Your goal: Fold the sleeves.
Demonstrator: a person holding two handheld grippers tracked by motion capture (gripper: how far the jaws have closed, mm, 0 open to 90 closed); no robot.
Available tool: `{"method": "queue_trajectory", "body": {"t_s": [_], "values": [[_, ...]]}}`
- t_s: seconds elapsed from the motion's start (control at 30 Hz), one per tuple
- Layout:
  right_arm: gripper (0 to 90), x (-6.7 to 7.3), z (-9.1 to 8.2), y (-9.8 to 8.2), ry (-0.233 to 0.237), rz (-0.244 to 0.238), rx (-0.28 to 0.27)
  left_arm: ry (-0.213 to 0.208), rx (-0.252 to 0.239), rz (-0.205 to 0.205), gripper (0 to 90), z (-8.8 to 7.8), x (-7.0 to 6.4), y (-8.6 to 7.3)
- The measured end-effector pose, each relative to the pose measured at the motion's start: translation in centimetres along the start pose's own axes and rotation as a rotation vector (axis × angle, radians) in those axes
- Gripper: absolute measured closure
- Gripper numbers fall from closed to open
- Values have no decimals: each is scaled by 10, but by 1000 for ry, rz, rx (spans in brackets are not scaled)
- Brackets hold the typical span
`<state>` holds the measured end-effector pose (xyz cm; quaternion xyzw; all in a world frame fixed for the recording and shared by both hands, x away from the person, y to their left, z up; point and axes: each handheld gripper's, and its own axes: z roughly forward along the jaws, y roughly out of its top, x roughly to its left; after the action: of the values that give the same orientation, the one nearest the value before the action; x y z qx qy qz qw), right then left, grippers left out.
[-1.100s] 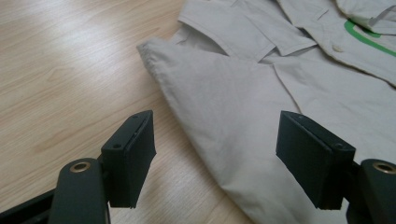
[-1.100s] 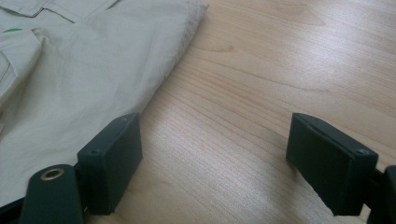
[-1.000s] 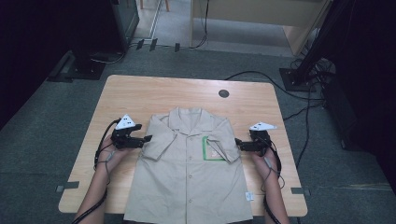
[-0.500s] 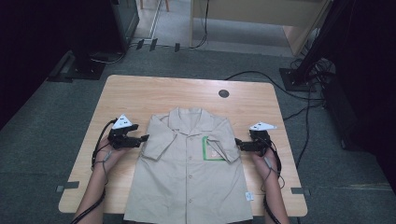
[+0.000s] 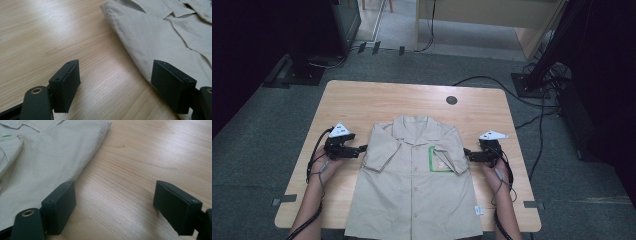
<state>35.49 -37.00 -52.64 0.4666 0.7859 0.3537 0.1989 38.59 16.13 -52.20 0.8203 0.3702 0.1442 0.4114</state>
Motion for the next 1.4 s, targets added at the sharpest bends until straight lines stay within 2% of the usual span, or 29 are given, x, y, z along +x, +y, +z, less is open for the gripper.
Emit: {"method": "queue_trajectory", "body": {"t_s": [0.1, 0.23, 0.33, 0.63, 0.8, 0.9, 0.93, 1.03, 1.1, 1.17, 1.23, 1.33, 1.4], "values": [[180, 0, 0, 0, 0, 0, 0, 5, 5, -5, 235, 0, 1, 0], [180, 0, 0, 0, 0, 0, 0, 27, 40, 3, 235, 1, 2, 0], [180, 0, 0, 0, 0, 0, 0, 55, 58, 44, 230, 2, 2, 0], [180, -2, 2, 1, -9, 4, -3, 82, 59, 22, 212, 8, 8, 5], [189, -2, 4, 4, -18, 18, -2, 82, 60, 24, 212, 11, 5, 7], [231, -4, 3, 5, -17, 19, 1, 79, 64, 23, 215, 13, 4, 9], [246, -7, 2, 7, -10, 13, 19, 71, 64, 22, 219, 14, 3, 10], [266, -10, 2, 9, -7, 20, 32, 47, 67, 17, 245, 16, 2, 14], [292, -13, 2, 12, -3, 31, 37, 45, 65, 14, 245, 17, 3, 15], [319, -15, 0, 13, 2, 43, 29, 52, 55, -1, 244, 16, 4, 16], [330, -15, -1, 15, 4, 49, 12, 33, 40, -14, 245, 14, 5, 16], [361, -13, -2, 18, 11, 43, -2, 12, 29, -7, 309, 11, 5, 17], [367, -11, -1, 20, 13, 35, -4, 14, 32, 9, 313, 11, 4, 19]]}}
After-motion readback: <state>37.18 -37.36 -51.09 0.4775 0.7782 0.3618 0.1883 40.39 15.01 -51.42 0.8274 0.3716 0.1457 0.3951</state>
